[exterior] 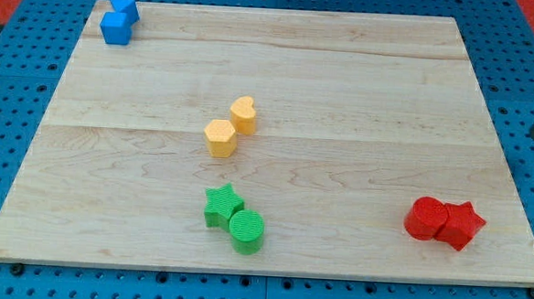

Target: Move arm towards the bottom centre of the board

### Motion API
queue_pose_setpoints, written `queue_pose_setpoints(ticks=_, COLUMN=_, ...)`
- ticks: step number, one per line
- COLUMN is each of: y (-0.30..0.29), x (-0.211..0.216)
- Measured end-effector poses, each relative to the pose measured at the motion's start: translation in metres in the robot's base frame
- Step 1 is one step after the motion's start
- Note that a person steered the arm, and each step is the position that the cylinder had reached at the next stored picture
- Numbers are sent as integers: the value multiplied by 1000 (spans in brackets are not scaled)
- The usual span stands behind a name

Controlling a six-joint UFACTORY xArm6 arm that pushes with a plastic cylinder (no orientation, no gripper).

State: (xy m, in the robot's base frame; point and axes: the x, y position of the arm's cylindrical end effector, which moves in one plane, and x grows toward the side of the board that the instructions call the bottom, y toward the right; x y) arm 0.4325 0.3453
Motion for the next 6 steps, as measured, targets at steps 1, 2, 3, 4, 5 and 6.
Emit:
queue_pose_setpoints(ticks=1, y=-24, x=2)
queue_pose_setpoints(ticks=2, y=-85, x=6)
queue_pose_setpoints(ticks=3, y=-168, x=16)
queue_pose_setpoints(ticks=4, y=-218, x=24)
queue_pose_setpoints(ticks=5, y=-218, x=24)
queue_pose_setpoints(ticks=6, y=-218, x=24)
